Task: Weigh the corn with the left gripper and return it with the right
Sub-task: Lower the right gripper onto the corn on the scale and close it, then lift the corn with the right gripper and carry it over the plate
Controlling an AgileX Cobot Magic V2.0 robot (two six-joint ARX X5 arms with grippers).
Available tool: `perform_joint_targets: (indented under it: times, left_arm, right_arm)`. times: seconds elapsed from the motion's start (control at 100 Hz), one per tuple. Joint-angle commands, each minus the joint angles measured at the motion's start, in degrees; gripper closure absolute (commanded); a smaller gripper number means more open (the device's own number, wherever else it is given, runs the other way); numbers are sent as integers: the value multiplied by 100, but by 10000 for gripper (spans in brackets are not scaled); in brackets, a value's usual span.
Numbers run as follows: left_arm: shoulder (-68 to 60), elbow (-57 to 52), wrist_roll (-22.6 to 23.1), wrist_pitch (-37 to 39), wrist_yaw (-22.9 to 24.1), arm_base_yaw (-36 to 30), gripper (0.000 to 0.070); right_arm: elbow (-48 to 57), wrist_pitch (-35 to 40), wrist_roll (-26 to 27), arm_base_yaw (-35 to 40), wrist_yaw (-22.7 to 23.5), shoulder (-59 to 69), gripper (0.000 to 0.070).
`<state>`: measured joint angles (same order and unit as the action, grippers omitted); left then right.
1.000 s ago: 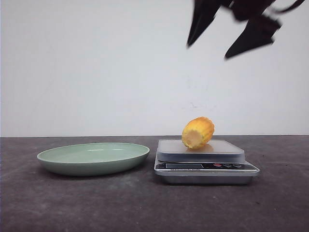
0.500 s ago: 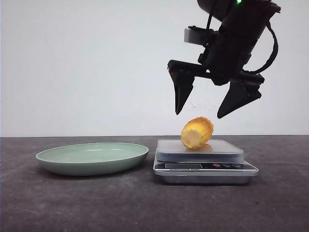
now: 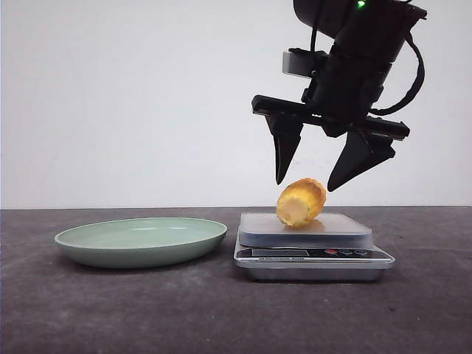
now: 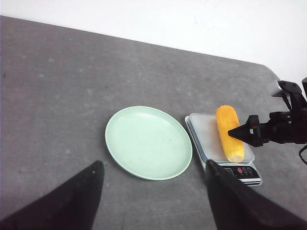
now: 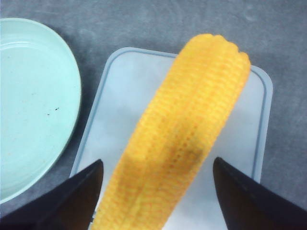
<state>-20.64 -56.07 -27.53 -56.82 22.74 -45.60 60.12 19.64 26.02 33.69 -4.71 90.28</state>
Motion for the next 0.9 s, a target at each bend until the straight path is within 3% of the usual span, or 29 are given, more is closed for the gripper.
perform_joint_targets:
  times: [0.0,0.16,0.34,0.4,0.51,0.89]
  left_arm:
    - [-11,-70,136,57,42,-37,317]
    - [-11,-70,140,24,39,-37,318]
    - [-11,-70,144,-72,39,-37,317]
    - [-11,-70,160,-74,39,-37,317]
    - [-11,-70,168,-81,39,-37,317]
    - [-11,-70,199,-55,42,-37,318]
  right_arm:
    - [87,-33,199,42,-15,157,259]
    - [85,-17,256,77,-33,271,264]
    - [87,2,402,168,-55,466,360]
    - [87,11,409,199,-142,492,446]
    - [87,-63,400,321,-343,492,700]
    - [337,-623,140,837,-433,-149,700]
